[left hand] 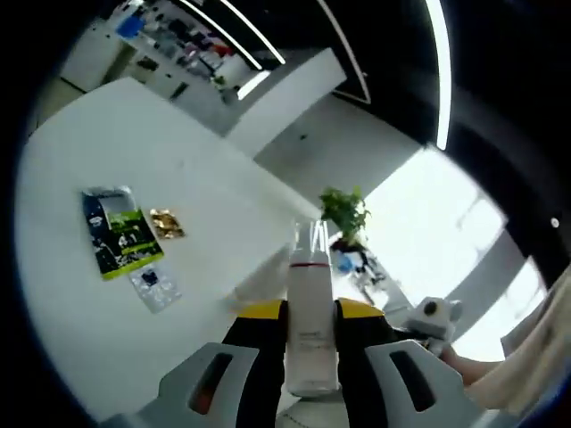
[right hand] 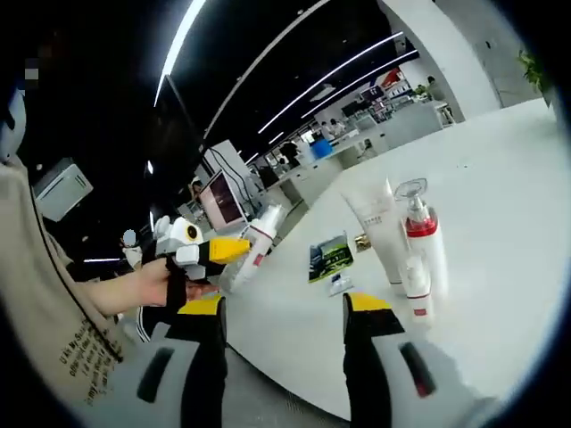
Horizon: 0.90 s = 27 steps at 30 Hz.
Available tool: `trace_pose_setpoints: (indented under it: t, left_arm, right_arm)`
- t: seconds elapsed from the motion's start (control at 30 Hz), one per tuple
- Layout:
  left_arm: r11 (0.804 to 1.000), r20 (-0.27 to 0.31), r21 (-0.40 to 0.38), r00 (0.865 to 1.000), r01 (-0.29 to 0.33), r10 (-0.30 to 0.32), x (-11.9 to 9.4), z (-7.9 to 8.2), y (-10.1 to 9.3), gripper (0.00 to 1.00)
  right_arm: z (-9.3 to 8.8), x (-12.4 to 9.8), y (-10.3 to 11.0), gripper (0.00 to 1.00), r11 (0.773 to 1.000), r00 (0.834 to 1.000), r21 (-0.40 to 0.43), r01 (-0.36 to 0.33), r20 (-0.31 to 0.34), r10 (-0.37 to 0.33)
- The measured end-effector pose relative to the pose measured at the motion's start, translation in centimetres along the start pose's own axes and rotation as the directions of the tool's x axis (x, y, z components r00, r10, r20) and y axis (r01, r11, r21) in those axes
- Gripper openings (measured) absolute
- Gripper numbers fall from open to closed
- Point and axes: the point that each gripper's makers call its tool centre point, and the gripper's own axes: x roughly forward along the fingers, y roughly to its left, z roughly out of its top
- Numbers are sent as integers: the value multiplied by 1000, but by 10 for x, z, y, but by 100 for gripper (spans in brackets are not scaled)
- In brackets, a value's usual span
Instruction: Arrange the skincare products in the storage area until every visible bottle or jar stands upright without overlapping.
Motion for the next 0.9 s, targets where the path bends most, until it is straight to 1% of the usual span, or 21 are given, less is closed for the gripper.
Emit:
trace_pose_setpoints:
  t: [0.03,0.13,0.17,0.3,0.37,0.4,0.43,0.47,0.5,0.53,0.57,0.6,0.63,0.67,0.7,0.73,0.77,0.83,0.9]
  left_arm:
    - [1000,1,4,1000,19,-19,0,0,-7,17]
    - [998,-6,15,998,68,-68,2,-3,-22,17]
    - [996,-8,18,997,83,-83,2,-3,-27,17]
    - [987,-20,33,988,155,-154,2,-7,-47,17]
    - [983,-29,38,983,180,-179,2,-10,-55,17]
    - [978,-42,45,979,202,-200,1,-13,-60,17]
    - [977,-45,46,977,210,-208,1,-14,-62,17]
    - [973,-53,44,973,225,-223,1,-16,-65,17]
    - [966,-68,41,966,254,-251,0,-19,-71,17]
    - [963,-79,42,961,267,-264,-1,-22,-74,17]
    - [956,-94,35,953,292,-287,-2,-25,-79,17]
    - [951,-99,36,948,306,-302,-3,-26,-82,17]
    - [949,-103,36,946,313,-308,-3,-27,-83,17]
    - [948,-105,34,944,317,-312,-3,-28,-84,17]
    - [945,-109,26,941,326,-322,-4,-29,-86,17]
    - [944,-109,26,940,328,-324,-4,-29,-87,17]
    - [943,-115,23,938,332,-328,-4,-31,-87,17]
    - [940,-123,12,933,342,-338,-4,-32,-88,17]
    - [939,-124,6,932,344,-341,-4,-32,-88,17]
  right_arm:
    - [4,3,3,45,1000,1000,12,-14,13,14]
    - [12,9,6,46,999,999,19,-36,31,35]
    - [16,13,9,46,998,998,30,-55,41,53]
    - [22,20,18,45,991,992,72,-113,66,108]
    - [25,21,26,43,980,984,114,-162,97,151]
    - [27,22,30,41,969,976,146,-198,116,182]
    - [28,21,34,38,959,970,170,-227,127,207]
    - [28,21,39,36,941,961,209,-266,131,243]
    - [28,21,40,35,936,959,219,-274,133,250]
    - [29,21,41,36,930,955,227,-289,141,262]
    - [29,21,43,36,923,951,237,-303,144,275]
    - [30,21,46,36,912,943,249,-326,156,294]
    - [31,21,47,36,908,940,252,-334,161,301]
    - [32,20,49,34,900,934,260,-350,168,315]
    - [32,19,52,28,891,928,265,-368,171,332]
    - [33,19,53,25,890,926,264,-372,172,337]
    - [35,17,57,22,883,917,257,-392,180,355]
    - [36,17,57,22,886,918,249,-390,178,354]
    - [36,17,57,22,889,918,240,-391,174,357]
